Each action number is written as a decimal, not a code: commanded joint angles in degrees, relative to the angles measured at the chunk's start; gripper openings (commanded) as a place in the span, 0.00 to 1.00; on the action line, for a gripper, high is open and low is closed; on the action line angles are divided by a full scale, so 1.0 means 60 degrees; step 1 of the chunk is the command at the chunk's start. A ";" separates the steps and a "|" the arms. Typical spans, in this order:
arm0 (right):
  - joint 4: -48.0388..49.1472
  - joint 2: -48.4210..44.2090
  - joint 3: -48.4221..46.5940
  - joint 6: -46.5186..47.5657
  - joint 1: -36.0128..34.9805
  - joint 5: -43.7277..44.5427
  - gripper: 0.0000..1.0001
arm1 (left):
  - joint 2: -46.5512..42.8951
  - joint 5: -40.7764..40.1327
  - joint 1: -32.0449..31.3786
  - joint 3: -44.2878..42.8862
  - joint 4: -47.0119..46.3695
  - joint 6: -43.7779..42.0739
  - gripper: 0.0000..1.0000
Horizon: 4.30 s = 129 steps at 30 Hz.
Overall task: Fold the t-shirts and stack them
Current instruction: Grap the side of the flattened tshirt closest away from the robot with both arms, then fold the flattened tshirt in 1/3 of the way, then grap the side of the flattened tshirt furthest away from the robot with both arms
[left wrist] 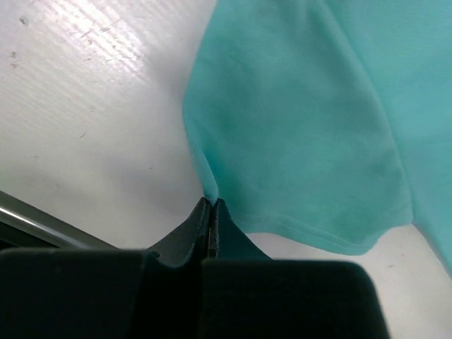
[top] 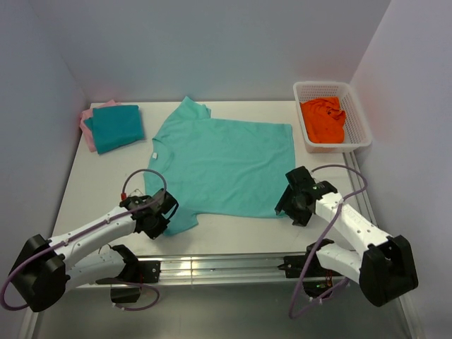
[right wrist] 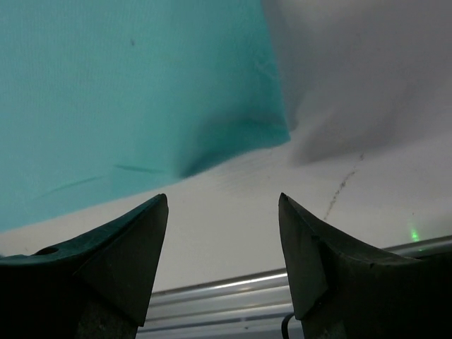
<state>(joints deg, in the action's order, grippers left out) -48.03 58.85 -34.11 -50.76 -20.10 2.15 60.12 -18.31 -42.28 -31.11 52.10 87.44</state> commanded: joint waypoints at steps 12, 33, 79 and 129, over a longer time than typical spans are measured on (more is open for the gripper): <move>0.1339 0.1162 0.0557 -0.0402 0.0977 0.1033 0.67 | 0.0233 -0.0523 0.0001 -0.0835 0.0063 -0.1096 0.00; 0.1355 0.1720 0.0572 -0.0402 0.1006 0.1326 0.00 | -0.0073 -0.0435 0.0441 -0.0674 -0.0143 -0.1522 0.00; -0.0827 0.7401 -0.7833 0.0829 0.2324 0.1399 0.00 | 0.8445 0.1029 0.4366 -1.0207 -0.1577 -0.6134 0.00; 0.0884 0.2365 -0.2829 0.0697 0.2837 0.0668 1.00 | 0.3413 0.1321 0.5231 -0.3546 -0.3364 -0.5681 0.85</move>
<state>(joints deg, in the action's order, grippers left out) -49.67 72.82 -57.39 -47.62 -3.07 11.57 83.15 -13.06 -10.72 -54.33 38.54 51.16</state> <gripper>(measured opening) 0.999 0.856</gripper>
